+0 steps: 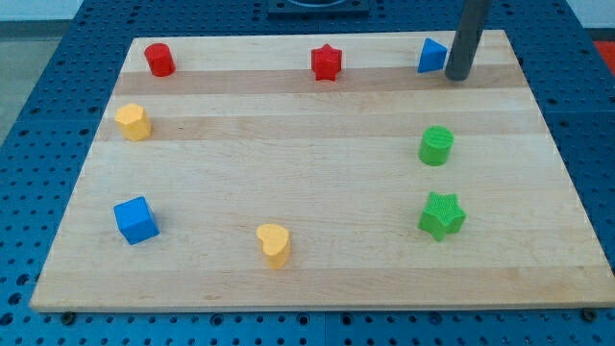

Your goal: Move the green circle diagonal to the yellow heart

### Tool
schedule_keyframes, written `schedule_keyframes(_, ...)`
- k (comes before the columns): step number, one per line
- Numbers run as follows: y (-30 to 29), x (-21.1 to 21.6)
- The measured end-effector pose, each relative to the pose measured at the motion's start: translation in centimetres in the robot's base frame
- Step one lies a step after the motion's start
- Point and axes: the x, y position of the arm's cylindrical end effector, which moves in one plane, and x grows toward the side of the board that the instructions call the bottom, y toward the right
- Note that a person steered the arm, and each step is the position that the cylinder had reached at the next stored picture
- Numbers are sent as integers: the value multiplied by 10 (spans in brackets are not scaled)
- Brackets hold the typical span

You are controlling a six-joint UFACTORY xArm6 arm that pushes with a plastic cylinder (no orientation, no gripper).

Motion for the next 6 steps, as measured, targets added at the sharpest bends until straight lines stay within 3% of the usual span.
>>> schedule_keyframes(5,11,0)
schedule_keyframes(6,46,20)
